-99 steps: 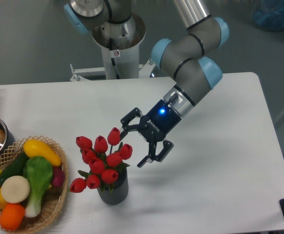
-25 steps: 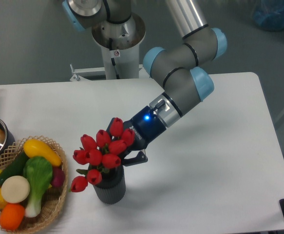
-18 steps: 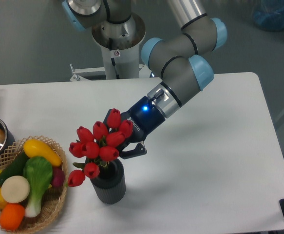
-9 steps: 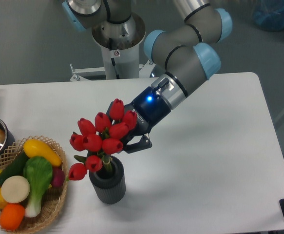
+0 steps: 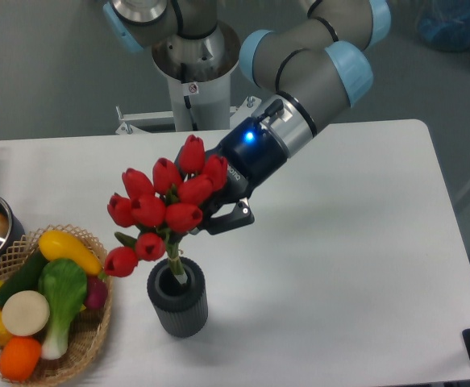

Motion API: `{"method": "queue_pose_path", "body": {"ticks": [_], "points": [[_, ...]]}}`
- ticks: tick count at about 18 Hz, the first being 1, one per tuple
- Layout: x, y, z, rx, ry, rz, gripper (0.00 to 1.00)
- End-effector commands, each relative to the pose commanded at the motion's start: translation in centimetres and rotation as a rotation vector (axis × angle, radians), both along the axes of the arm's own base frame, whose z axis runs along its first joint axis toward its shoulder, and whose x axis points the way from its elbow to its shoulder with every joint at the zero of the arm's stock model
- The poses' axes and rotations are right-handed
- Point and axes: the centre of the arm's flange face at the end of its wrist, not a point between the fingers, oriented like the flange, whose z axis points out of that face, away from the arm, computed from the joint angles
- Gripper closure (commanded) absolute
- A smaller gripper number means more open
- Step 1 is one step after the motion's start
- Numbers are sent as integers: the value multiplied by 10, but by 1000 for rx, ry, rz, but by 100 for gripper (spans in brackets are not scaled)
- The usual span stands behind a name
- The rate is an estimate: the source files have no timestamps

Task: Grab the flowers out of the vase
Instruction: 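Lift the tulip bouquet up out of the grey vase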

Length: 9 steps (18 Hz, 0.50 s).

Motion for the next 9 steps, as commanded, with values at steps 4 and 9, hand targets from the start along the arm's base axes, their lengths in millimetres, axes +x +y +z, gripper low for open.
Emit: {"method": "queue_pose_path", "body": {"ticks": [4,9], "points": [[3,1,35,12,-25,6,64],[1,0,50,9,-35,17,64]]}}
